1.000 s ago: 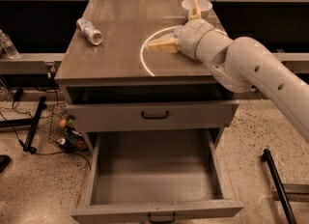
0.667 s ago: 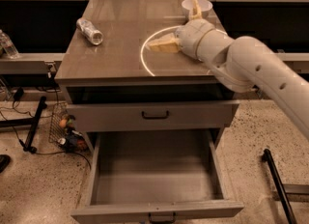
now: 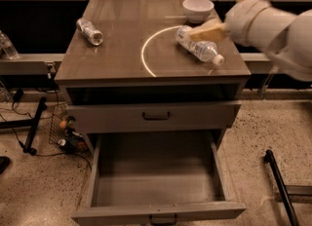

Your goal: Pick blue plastic bottle from middle drawer and place on counter

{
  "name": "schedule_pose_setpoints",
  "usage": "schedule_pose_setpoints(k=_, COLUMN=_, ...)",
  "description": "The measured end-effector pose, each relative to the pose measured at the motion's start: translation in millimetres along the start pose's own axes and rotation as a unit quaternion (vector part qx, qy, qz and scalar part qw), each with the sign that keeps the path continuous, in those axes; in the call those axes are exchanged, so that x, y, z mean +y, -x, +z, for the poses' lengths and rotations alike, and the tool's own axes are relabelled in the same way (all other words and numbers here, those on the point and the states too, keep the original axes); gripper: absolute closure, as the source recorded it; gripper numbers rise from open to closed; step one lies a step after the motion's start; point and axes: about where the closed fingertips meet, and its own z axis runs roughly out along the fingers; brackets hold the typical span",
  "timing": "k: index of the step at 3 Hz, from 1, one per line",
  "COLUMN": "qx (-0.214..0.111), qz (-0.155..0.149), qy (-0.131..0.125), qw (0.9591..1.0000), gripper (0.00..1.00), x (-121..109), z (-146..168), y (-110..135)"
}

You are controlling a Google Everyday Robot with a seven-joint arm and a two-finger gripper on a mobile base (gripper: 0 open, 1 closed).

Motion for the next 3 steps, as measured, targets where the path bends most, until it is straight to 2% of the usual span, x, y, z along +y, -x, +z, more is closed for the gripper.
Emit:
schedule_pose_setpoints(k=1, qx=0.048, qz=-0.038, qy=-0.057, qw=0.9965, gripper=0.00, x=-48.4, z=-42.5, y=5.4)
schedule_pose_setpoints(k=2, qx=0.099, qz=-0.083, qy=-0.141, qw=0.9815, gripper=0.00, x=-83.5, z=-74.0, y=9.6)
schedule_pose_setpoints(k=3, qx=0.136, qz=-0.119, qy=-0.212, qw=0.9603, gripper=0.00, x=-109.3, z=-101.8, y=-2.4)
